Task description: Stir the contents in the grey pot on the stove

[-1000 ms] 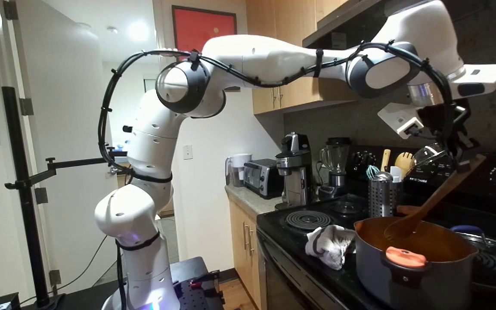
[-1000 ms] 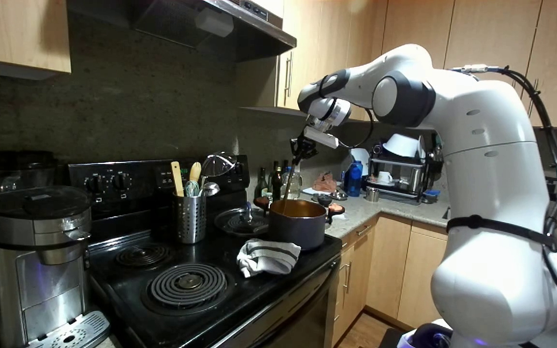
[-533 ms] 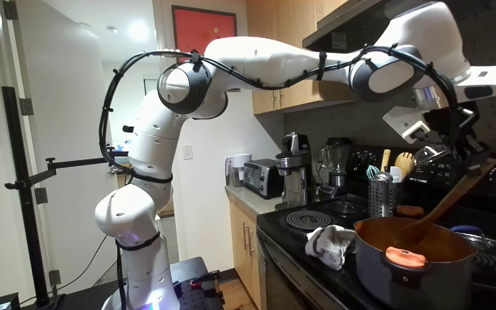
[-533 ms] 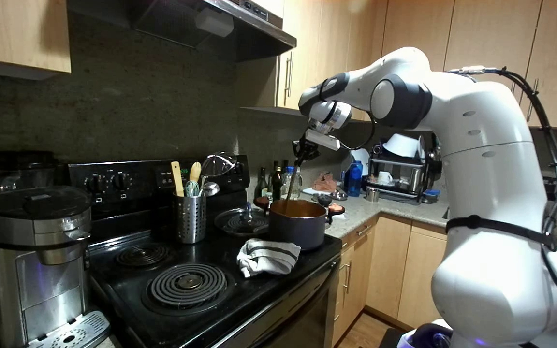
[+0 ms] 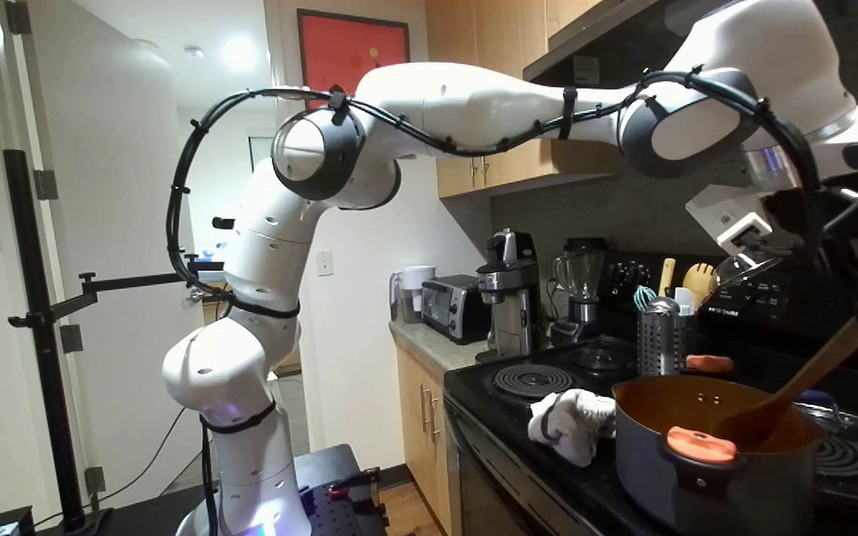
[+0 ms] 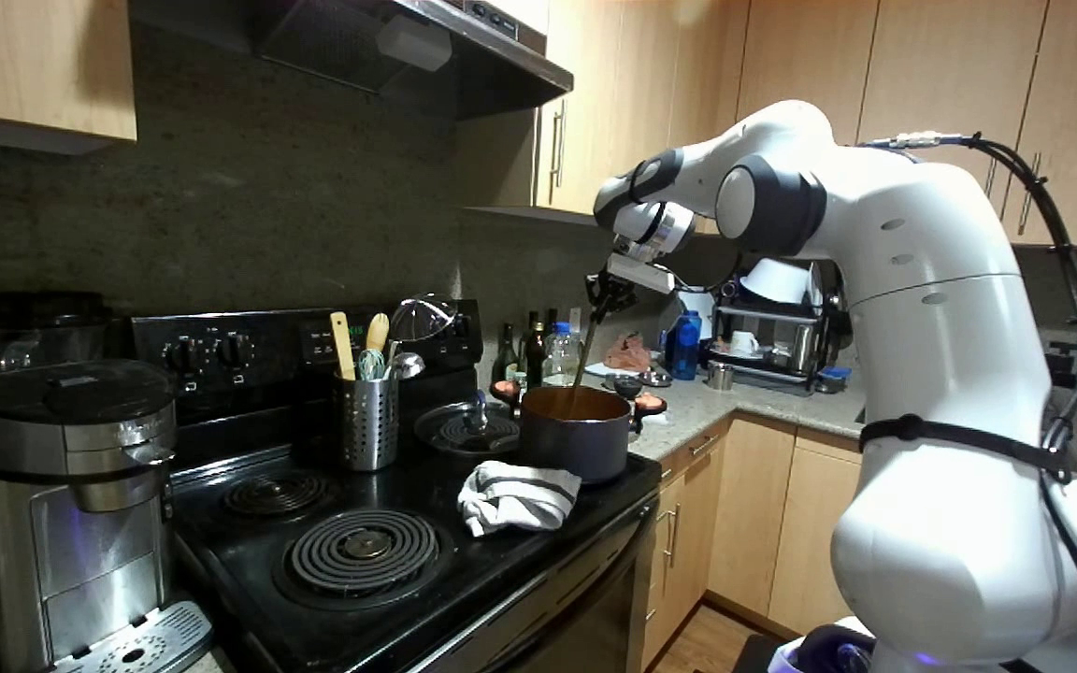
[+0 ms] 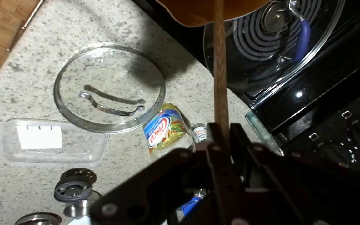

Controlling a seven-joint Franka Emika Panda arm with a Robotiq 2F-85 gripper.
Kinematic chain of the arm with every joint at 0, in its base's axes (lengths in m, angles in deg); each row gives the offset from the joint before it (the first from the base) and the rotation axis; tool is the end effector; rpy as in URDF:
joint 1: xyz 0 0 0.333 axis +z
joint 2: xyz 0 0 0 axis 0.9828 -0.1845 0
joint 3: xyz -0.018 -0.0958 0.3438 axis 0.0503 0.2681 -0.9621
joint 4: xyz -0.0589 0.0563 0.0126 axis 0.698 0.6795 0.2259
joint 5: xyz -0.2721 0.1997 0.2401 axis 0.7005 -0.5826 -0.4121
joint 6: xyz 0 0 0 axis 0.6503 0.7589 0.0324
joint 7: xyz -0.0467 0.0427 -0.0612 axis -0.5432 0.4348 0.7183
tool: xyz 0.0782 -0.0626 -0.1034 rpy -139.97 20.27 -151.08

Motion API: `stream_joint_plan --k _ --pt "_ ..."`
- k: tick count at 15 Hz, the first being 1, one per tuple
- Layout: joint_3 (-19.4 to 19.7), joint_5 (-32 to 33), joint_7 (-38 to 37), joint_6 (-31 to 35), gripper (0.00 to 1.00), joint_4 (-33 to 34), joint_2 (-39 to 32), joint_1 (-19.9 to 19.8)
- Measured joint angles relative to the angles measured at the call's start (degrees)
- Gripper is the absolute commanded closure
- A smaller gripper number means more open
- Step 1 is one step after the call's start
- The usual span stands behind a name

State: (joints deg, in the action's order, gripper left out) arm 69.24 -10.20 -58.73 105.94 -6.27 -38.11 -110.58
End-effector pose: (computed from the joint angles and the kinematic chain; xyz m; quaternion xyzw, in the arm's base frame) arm 0.5831 -0.4978 0.5403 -0.8823 0.3936 -0.2558 0.0347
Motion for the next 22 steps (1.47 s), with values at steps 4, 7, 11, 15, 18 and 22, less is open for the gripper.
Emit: stream_joint_plan --k 4,7,11,15,18,22 --pt "0.72 0.03 -0.01 0.09 0.97 0.22 -0.01 -1.1" --pt "1.44 0.09 0.02 0.09 0.97 0.1 0.01 -1.27" --pt "1.71 0.65 0.08 0.1 0.97 -0.47 0.65 -1.24" --pt "1.71 3.63 0.11 0.1 0.97 -3.39 3.75 -0.84" --pt "1.71 6.14 0.26 0.09 0.97 -7.42 7.44 -0.42" --pt "1.81 6.9 2.22 0.09 0.97 -13.09 11.75 0.84"
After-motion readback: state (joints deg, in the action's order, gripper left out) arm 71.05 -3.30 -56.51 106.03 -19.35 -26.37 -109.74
